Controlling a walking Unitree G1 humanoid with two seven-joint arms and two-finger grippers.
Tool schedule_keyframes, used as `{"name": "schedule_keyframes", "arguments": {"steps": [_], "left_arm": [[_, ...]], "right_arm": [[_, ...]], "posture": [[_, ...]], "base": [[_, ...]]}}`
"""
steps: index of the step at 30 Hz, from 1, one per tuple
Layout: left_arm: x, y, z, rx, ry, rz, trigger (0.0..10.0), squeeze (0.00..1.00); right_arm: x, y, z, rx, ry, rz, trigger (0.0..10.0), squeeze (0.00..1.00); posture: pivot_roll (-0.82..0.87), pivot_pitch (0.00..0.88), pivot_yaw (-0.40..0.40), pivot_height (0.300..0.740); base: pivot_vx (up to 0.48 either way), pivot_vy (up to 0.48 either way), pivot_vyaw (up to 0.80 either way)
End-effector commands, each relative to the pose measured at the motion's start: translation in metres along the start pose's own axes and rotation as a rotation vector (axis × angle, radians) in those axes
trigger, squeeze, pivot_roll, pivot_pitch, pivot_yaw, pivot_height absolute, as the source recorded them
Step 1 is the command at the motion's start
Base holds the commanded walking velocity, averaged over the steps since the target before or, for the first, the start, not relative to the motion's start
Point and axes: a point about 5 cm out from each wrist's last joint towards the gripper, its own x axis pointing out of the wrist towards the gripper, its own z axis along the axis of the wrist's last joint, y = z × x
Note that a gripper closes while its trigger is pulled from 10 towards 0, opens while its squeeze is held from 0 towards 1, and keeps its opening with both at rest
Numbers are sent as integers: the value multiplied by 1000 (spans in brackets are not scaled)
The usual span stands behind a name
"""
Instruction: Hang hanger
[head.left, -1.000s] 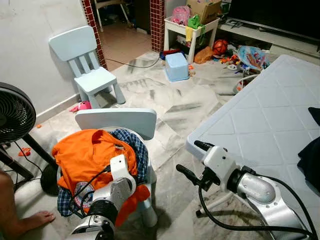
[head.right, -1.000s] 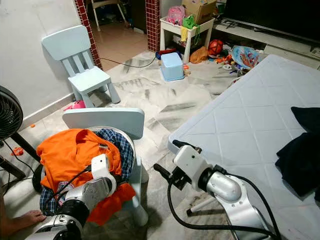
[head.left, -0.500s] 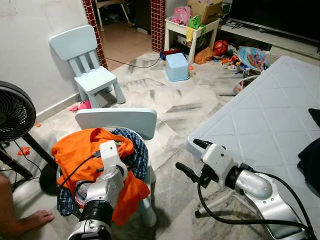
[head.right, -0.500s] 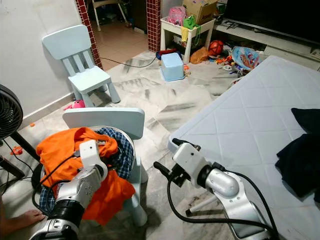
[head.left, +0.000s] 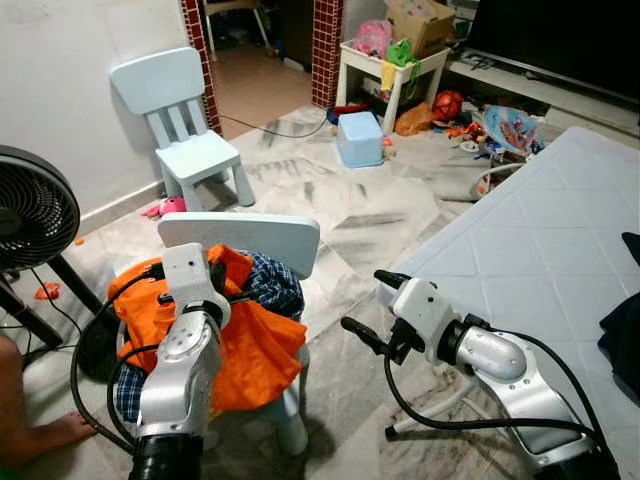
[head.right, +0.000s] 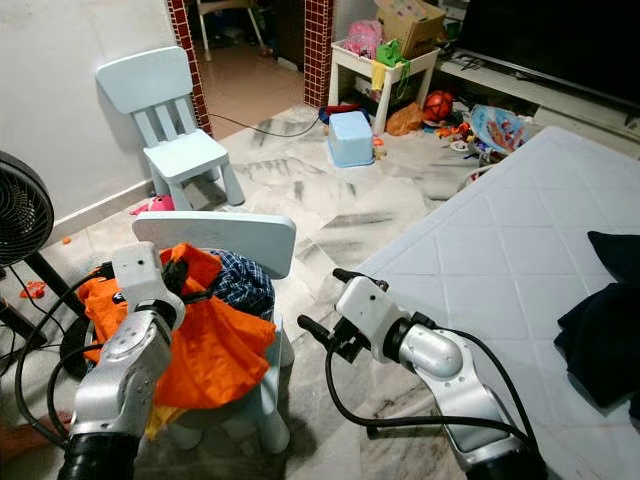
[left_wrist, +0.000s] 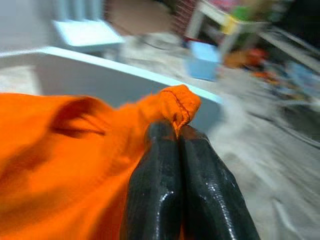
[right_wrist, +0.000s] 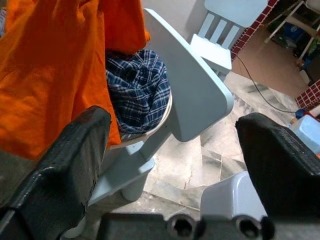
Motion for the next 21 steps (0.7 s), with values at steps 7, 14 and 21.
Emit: {"name": "schedule_keyframes", "arguments": {"steps": [7, 14, 21], "left_arm": [[-37, 22, -40, -9, 283, 101, 0, 0], [-60, 40, -50, -45, 393, 213, 0, 0], [-65, 41, -53, -32, 436, 218, 10000, 631]], "right_arm": [[-3, -2, -2, -14, 4, 6, 10000, 0], [-2, -2, -3, -20, 4, 17, 10000, 0], [-2, -3, -4, -25, 8, 21, 10000, 0]], "posture": [[-101, 0, -40, 740], [-94, 0, -51, 740], [-95, 6, -53, 740]], "base": [[0, 0, 0], [0, 0, 0], [0, 0, 0]]}}
